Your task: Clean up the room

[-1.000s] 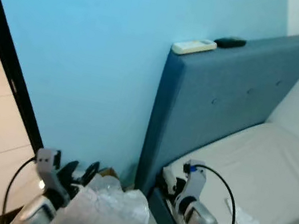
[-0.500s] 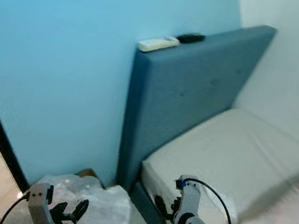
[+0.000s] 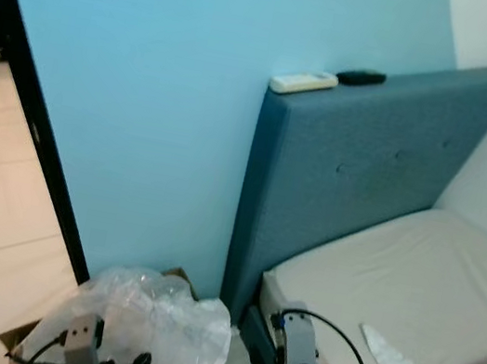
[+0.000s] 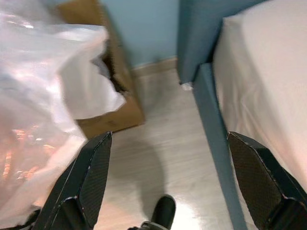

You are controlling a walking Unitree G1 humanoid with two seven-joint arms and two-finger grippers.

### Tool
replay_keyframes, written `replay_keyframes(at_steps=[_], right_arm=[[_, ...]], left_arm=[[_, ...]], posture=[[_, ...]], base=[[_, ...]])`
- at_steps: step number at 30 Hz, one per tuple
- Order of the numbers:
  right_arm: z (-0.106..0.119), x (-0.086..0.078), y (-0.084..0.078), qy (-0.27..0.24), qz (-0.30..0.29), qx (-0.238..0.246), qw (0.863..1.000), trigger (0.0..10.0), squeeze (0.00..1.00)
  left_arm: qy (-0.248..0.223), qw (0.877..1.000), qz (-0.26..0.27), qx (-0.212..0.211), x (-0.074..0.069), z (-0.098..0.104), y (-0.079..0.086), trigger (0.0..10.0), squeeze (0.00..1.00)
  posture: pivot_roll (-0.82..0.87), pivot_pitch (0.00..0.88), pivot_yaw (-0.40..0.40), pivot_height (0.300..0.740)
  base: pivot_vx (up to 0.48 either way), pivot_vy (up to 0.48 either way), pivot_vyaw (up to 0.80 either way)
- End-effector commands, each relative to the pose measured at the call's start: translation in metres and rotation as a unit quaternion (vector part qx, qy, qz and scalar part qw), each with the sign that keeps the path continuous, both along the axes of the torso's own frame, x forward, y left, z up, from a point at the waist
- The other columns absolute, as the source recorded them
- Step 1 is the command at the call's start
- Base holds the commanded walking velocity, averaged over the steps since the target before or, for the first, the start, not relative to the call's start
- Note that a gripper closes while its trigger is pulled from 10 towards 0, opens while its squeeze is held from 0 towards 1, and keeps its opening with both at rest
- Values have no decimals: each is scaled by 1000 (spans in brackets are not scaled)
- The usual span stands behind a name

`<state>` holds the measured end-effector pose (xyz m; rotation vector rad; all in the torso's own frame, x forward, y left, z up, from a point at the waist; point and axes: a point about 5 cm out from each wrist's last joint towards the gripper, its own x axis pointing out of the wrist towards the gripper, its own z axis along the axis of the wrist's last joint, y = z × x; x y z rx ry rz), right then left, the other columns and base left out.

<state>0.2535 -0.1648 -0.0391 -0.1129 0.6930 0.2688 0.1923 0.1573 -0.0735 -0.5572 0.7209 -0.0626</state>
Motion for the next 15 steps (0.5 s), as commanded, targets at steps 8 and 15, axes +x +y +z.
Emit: replay_keyframes(at_steps=[8, 15], right_arm=[[-4, -5, -1, 8, 13, -13, 1000, 10000, 0], [-8, -11, -4, 17, -3, -15, 1000, 10000, 0]], left_arm=[[-2, 1000, -12, 7, 4, 2, 1, 10000, 0], [-4, 999, -32, 3, 7, 2, -7, 10000, 0]], posture=[[-55, 0, -22, 722], [-56, 0, -24, 722]], base=[[0, -90, 362], [0, -449, 736]])
